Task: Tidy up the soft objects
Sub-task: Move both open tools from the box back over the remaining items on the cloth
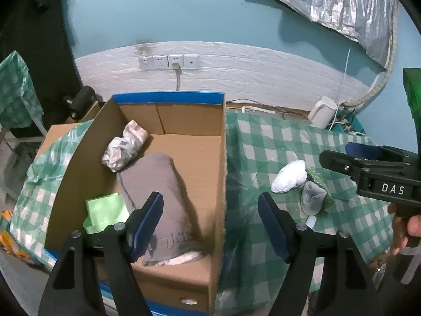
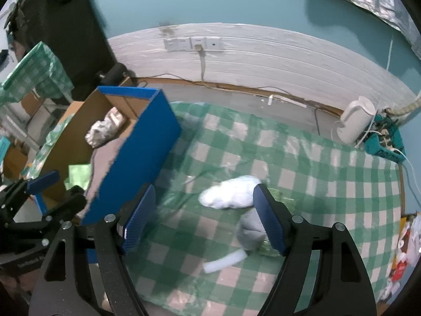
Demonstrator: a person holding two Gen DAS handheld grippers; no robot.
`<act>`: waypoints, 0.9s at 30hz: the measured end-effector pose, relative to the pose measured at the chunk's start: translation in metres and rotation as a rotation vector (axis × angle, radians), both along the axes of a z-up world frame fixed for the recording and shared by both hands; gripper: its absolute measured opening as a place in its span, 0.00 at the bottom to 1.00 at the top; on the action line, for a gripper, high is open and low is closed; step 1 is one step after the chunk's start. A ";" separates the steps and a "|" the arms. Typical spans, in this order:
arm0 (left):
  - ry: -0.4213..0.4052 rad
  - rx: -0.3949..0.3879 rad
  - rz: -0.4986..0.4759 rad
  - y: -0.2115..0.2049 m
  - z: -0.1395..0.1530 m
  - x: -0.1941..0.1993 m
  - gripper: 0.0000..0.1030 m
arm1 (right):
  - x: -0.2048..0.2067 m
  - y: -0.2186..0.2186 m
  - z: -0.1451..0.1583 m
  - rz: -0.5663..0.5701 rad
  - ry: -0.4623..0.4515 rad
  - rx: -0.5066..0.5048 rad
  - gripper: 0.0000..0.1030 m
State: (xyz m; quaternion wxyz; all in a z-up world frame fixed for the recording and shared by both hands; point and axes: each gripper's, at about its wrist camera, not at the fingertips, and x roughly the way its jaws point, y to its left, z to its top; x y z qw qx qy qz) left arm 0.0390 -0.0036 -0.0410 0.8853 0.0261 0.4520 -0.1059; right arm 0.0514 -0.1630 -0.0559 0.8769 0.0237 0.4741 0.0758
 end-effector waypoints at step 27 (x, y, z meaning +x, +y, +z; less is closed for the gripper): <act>0.072 0.127 -0.118 -0.089 -0.040 0.005 0.77 | -0.001 -0.103 -0.077 -0.185 0.157 -0.001 0.76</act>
